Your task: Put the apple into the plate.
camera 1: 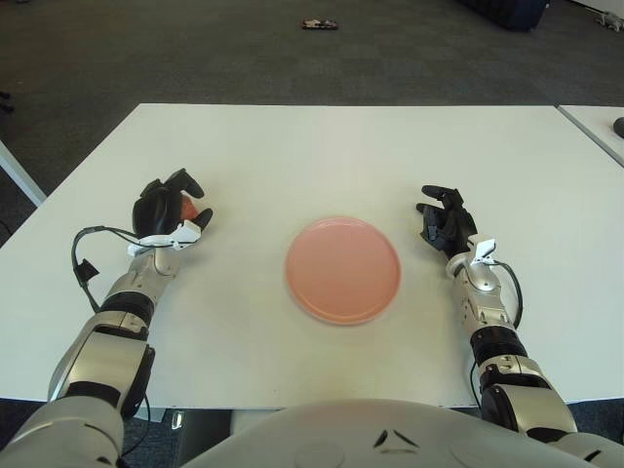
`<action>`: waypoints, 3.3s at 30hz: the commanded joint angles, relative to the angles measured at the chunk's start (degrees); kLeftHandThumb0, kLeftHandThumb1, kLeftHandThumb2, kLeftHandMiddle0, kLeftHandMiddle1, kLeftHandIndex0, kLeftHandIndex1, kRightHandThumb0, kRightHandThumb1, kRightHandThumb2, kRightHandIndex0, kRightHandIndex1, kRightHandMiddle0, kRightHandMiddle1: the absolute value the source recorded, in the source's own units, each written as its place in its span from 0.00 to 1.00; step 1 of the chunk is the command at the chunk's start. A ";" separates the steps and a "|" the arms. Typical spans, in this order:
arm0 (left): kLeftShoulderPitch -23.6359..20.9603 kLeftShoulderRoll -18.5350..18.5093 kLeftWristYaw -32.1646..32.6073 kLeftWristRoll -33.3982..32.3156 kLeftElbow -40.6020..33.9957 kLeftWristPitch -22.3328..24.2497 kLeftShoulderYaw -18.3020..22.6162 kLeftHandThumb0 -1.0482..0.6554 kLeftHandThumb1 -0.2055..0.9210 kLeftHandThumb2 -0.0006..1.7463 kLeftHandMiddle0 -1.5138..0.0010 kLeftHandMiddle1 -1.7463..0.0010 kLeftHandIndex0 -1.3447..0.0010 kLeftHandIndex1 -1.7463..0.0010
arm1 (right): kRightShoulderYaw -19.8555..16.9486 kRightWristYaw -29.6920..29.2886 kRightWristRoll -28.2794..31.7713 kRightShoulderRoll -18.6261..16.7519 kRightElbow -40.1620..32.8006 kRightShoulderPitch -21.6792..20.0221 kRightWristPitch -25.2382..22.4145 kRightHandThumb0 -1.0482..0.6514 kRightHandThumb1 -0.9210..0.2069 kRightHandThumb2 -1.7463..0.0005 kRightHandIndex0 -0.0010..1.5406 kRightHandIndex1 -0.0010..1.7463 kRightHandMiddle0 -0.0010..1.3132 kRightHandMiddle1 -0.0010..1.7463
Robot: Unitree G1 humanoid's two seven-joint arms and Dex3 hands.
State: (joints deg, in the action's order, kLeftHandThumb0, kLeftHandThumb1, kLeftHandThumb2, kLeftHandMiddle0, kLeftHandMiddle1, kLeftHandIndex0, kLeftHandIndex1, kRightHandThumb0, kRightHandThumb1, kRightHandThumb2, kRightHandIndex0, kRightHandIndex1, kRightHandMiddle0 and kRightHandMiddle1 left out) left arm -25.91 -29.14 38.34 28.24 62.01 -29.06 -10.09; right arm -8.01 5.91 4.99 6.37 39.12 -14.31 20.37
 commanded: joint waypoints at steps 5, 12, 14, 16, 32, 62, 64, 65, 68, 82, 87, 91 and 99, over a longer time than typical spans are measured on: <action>0.26 1.51 -6.24 -6.27 -0.39 -4.23 3.17 0.32 0.39 0.81 0.20 0.00 0.50 0.00 | 0.13 0.59 -0.14 0.20 2.48 1.60 -1.95 0.34 0.16 0.47 0.18 0.63 0.00 0.68; 0.69 8.83 -32.41 -37.19 -13.16 -2.50 16.88 0.30 0.33 0.86 0.16 0.00 0.46 0.00 | 0.08 1.05 -0.01 0.23 2.90 1.38 -2.05 0.34 0.14 0.48 0.18 0.62 0.00 0.67; 1.23 10.67 -37.44 -45.85 -19.51 3.03 19.77 0.30 0.31 0.88 0.15 0.00 0.44 0.00 | 0.13 1.14 -0.04 0.23 3.06 1.29 -1.97 0.34 0.14 0.48 0.18 0.62 0.00 0.67; 1.98 12.21 -39.92 -52.51 -24.56 7.83 21.93 0.29 0.28 0.90 0.14 0.00 0.42 0.00 | 0.14 1.24 -0.02 0.29 3.22 1.17 -1.89 0.34 0.14 0.48 0.18 0.62 0.00 0.67; 2.88 17.91 -37.59 -68.58 -41.18 27.41 28.82 0.26 0.21 0.96 0.10 0.00 0.36 0.00 | -0.01 1.73 0.08 0.26 4.82 0.43 -0.84 0.33 0.14 0.49 0.19 0.62 0.00 0.68; 1.13 21.36 -41.58 -66.07 -40.47 30.95 35.46 0.27 0.25 0.93 0.10 0.00 0.39 0.00 | -0.09 1.60 -0.13 0.19 4.89 0.55 -1.15 0.34 0.15 0.48 0.20 0.62 0.00 0.69; 1.01 21.27 -41.71 -65.90 -40.17 30.97 35.70 0.27 0.25 0.93 0.10 0.00 0.39 0.00 | -0.05 1.75 -0.09 0.20 4.84 0.58 -1.23 0.34 0.15 0.48 0.20 0.62 0.00 0.69; 0.96 21.25 -41.77 -65.81 -40.05 31.00 35.82 0.27 0.25 0.93 0.10 0.00 0.39 0.00 | -0.03 1.80 -0.07 0.20 4.82 0.59 -1.26 0.34 0.14 0.48 0.19 0.62 0.00 0.68; 0.46 21.05 -42.04 -65.59 -39.06 31.18 36.33 0.27 0.25 0.93 0.10 0.00 0.39 0.00 | -0.06 1.79 -0.07 0.16 4.85 0.59 -1.15 0.34 0.14 0.48 0.20 0.62 0.00 0.69; -2.39 20.81 -42.75 -61.45 -32.93 25.85 37.12 0.26 0.23 0.94 0.12 0.00 0.37 0.00 | -0.13 1.28 -0.25 -0.01 5.10 0.65 -0.49 0.36 0.18 0.46 0.20 0.64 0.00 0.73; -3.11 21.70 -41.10 -57.88 -31.30 20.47 36.87 0.30 0.35 0.85 0.33 0.00 0.46 0.00 | 0.05 1.13 -0.35 -0.07 4.79 0.80 -1.05 0.36 0.18 0.45 0.19 0.63 0.00 0.71; -3.00 22.03 -41.47 -55.36 -31.04 16.66 35.97 0.32 0.42 0.79 0.48 0.00 0.51 0.00 | 0.15 0.98 -0.36 -0.18 4.62 0.86 -1.37 0.36 0.19 0.45 0.19 0.64 0.00 0.72; -2.26 21.60 -41.19 -49.66 -31.02 10.75 33.67 0.34 0.51 0.71 0.66 0.00 0.58 0.00 | 0.40 0.97 -0.28 -0.31 4.59 0.93 -1.48 0.37 0.20 0.44 0.20 0.64 0.00 0.73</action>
State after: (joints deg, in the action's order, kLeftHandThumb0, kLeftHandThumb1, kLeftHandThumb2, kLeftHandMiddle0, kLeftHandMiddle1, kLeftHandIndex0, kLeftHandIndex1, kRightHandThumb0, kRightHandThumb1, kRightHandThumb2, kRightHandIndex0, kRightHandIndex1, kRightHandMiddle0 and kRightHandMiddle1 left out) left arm -27.59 -7.19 -3.18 -23.27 30.47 -16.36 24.32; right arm -7.85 7.06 5.03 6.64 41.67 -15.72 22.00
